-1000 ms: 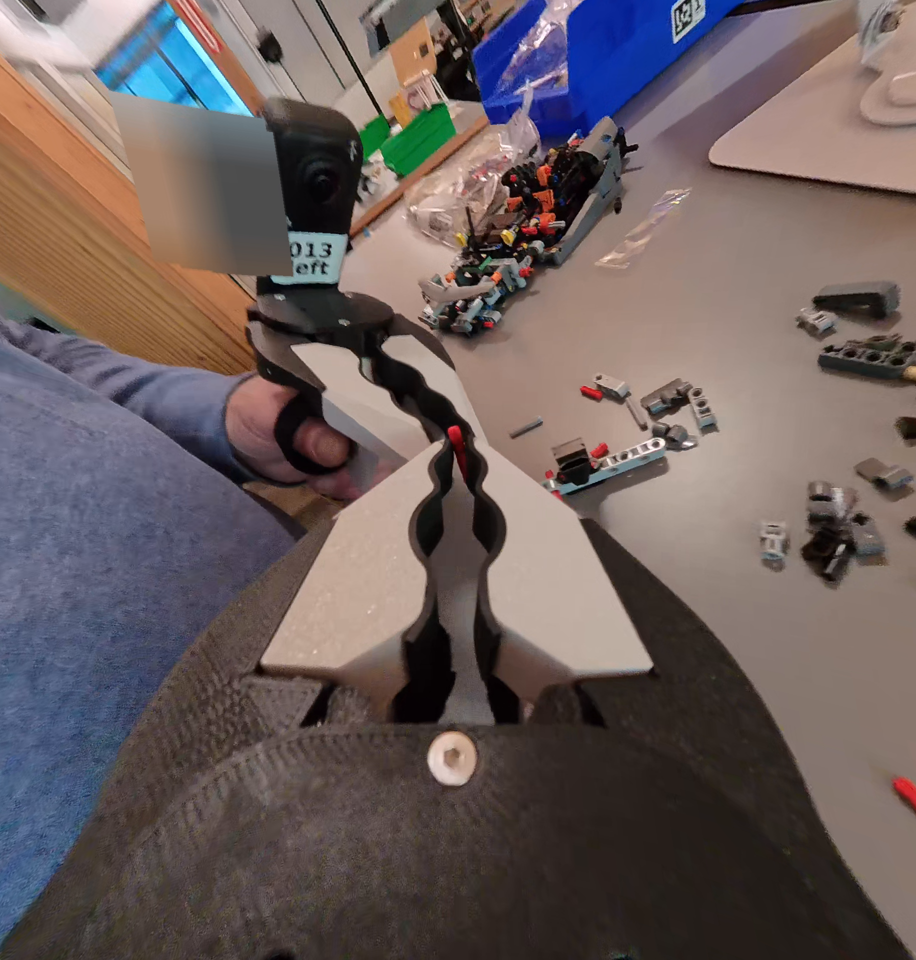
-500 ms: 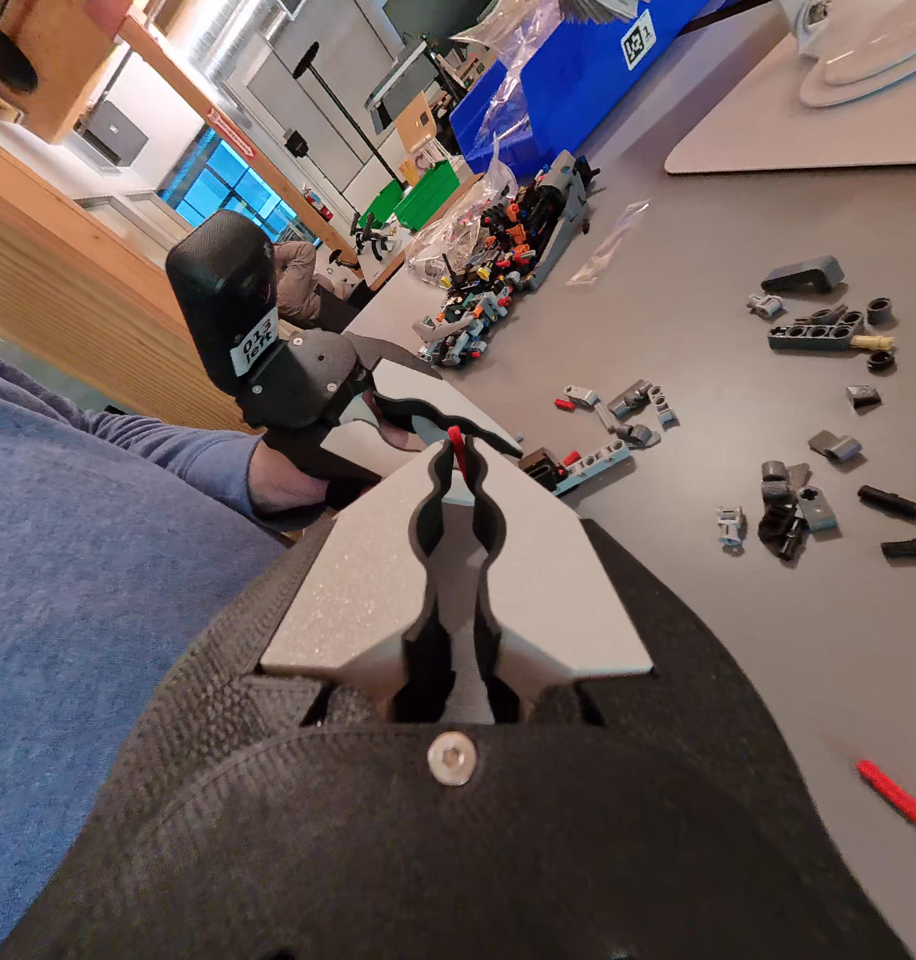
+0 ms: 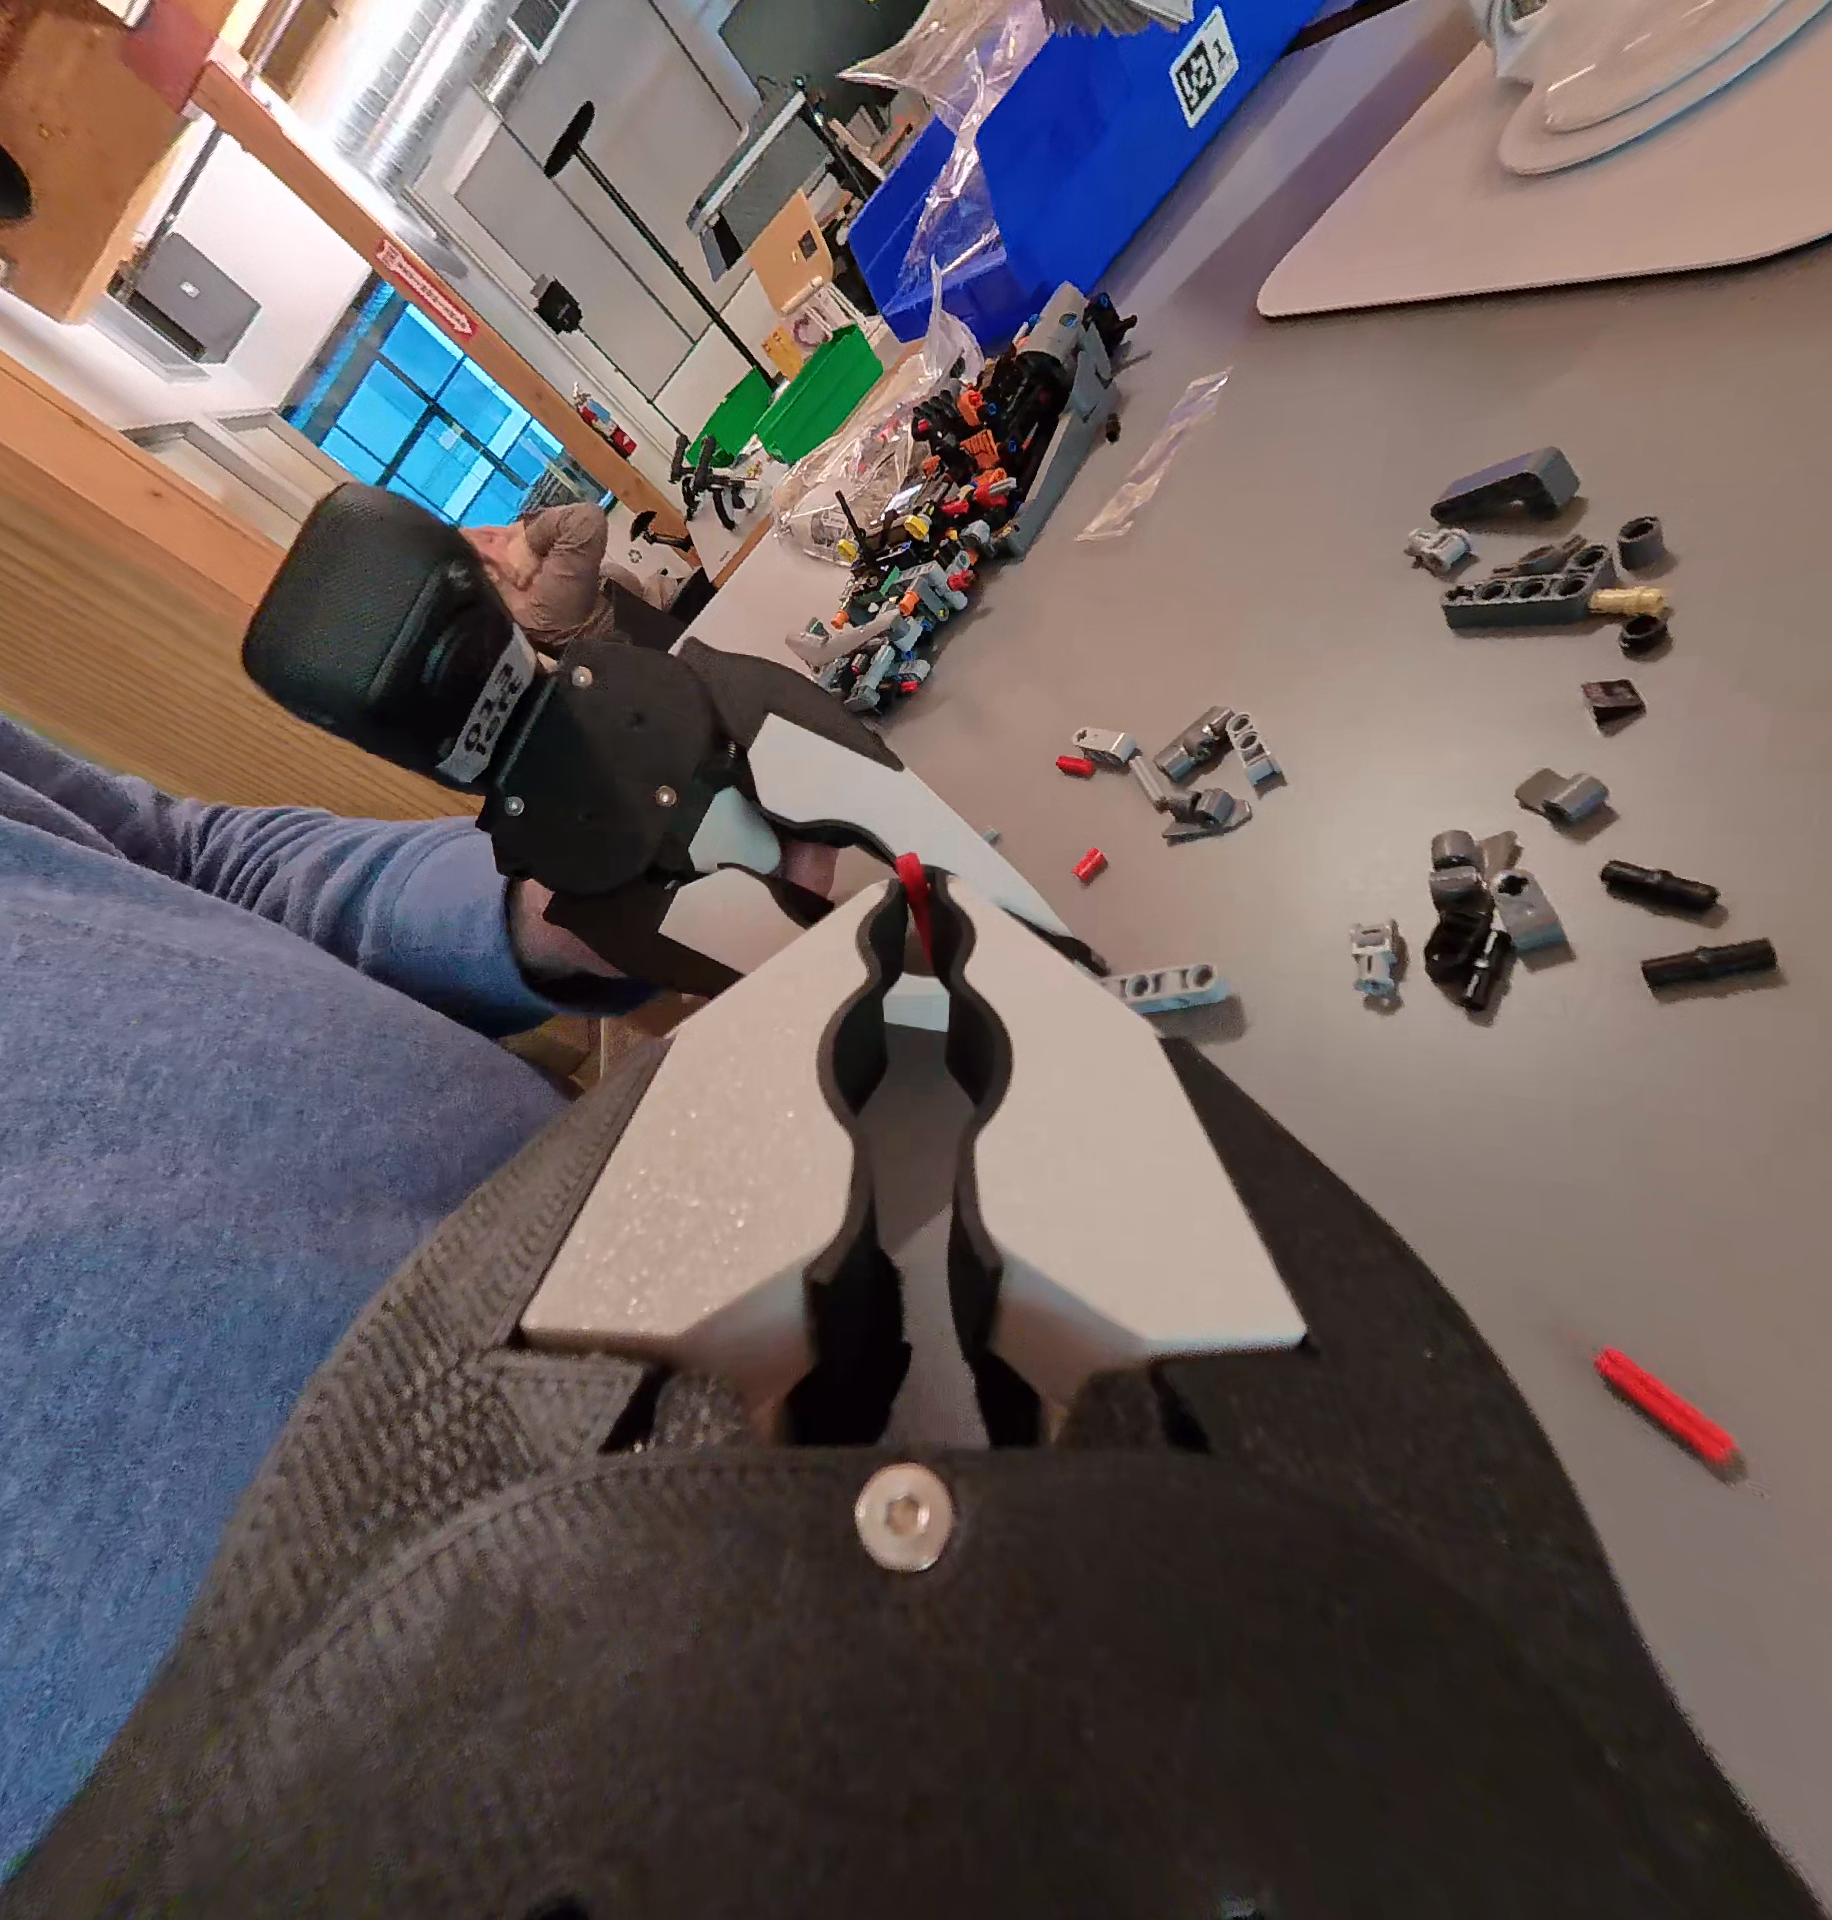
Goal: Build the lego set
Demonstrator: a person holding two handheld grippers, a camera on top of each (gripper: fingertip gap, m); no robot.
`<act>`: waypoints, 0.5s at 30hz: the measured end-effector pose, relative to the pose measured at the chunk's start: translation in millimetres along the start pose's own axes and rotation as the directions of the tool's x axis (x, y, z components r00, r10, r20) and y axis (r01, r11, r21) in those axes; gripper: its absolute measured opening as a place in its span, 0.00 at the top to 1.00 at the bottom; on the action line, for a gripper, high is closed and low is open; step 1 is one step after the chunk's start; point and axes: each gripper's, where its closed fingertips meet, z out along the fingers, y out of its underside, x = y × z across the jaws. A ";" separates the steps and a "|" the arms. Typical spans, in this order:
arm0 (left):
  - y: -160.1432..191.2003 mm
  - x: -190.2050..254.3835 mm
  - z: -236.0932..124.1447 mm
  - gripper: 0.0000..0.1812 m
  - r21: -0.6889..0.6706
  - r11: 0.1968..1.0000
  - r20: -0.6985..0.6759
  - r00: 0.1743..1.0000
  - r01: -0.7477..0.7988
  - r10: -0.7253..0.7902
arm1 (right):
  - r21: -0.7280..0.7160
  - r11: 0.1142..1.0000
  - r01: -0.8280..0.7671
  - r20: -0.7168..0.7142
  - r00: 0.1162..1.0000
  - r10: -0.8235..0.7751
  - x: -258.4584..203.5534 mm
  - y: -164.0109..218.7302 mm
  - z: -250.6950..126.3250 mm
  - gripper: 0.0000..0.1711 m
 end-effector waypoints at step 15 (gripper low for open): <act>-4.4 6.3 -11.6 0.78 0.043 0.973 -0.137 0.964 -0.226 0.230 | 0.034 0.984 -0.178 0.077 0.982 0.175 8.9 4.1 -11.8 1.00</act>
